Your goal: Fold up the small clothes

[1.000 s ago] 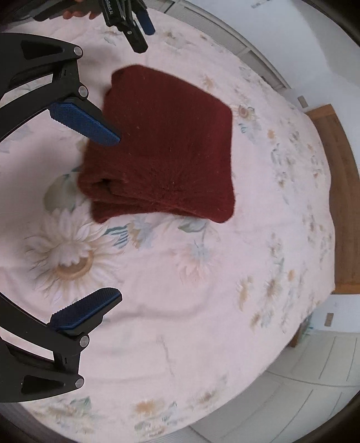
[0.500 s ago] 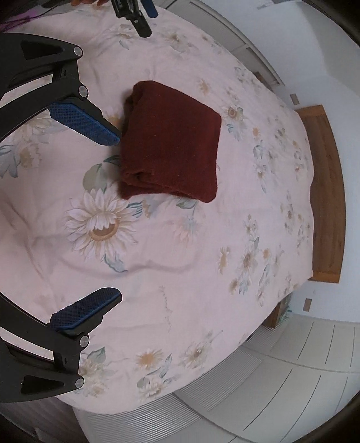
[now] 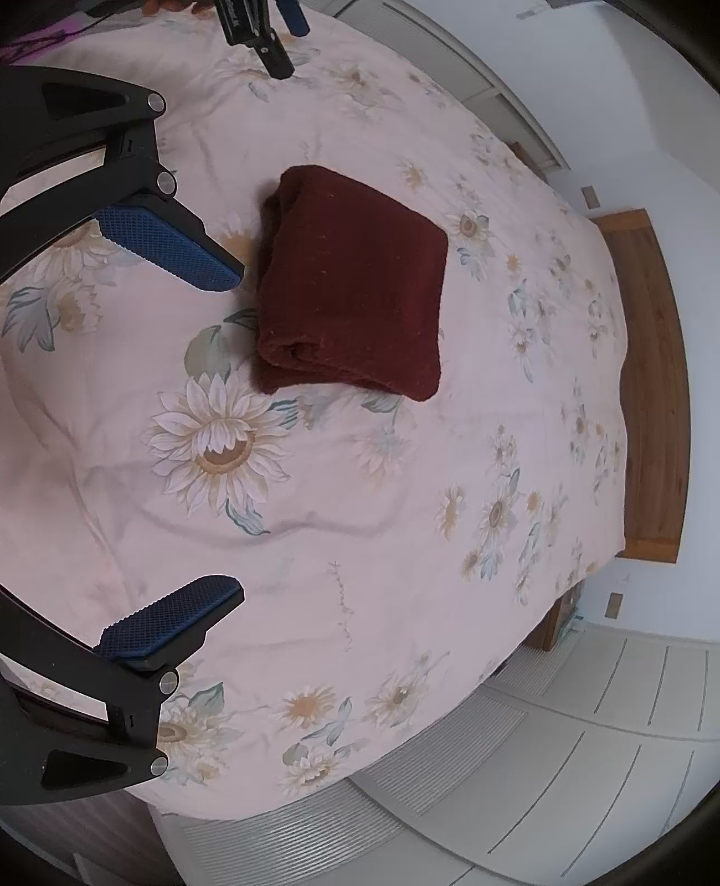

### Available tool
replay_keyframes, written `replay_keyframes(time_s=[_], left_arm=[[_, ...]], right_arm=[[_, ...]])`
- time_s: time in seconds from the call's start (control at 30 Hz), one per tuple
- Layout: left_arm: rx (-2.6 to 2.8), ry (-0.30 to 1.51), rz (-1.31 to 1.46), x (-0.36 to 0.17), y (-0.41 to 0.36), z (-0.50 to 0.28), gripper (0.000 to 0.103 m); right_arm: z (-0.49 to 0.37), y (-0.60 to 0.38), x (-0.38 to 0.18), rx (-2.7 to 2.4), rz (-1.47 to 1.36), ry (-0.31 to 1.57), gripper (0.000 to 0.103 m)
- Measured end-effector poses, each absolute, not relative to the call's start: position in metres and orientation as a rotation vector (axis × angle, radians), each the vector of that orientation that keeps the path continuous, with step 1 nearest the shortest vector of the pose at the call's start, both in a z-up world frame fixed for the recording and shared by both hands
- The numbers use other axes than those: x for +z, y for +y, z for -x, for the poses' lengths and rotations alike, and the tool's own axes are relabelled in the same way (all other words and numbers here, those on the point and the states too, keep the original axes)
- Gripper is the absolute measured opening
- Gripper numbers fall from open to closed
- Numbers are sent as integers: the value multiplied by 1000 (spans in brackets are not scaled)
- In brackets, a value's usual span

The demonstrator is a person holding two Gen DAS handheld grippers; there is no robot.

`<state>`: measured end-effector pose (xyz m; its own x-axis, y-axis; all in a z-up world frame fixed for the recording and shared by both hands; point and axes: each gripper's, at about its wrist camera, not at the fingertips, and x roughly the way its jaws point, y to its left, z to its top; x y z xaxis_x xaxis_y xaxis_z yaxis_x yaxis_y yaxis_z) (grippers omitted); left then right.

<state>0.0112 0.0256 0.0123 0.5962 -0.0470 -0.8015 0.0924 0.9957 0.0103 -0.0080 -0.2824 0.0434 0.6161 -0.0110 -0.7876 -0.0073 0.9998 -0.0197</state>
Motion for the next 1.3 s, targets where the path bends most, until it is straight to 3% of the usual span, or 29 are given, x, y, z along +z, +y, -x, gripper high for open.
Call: replay_keyframes(time_s=[1.3], left_arm=[[-64, 958, -26, 10, 35, -8, 102]], right_arm=[[7, -286, 37, 4, 23, 930, 102]])
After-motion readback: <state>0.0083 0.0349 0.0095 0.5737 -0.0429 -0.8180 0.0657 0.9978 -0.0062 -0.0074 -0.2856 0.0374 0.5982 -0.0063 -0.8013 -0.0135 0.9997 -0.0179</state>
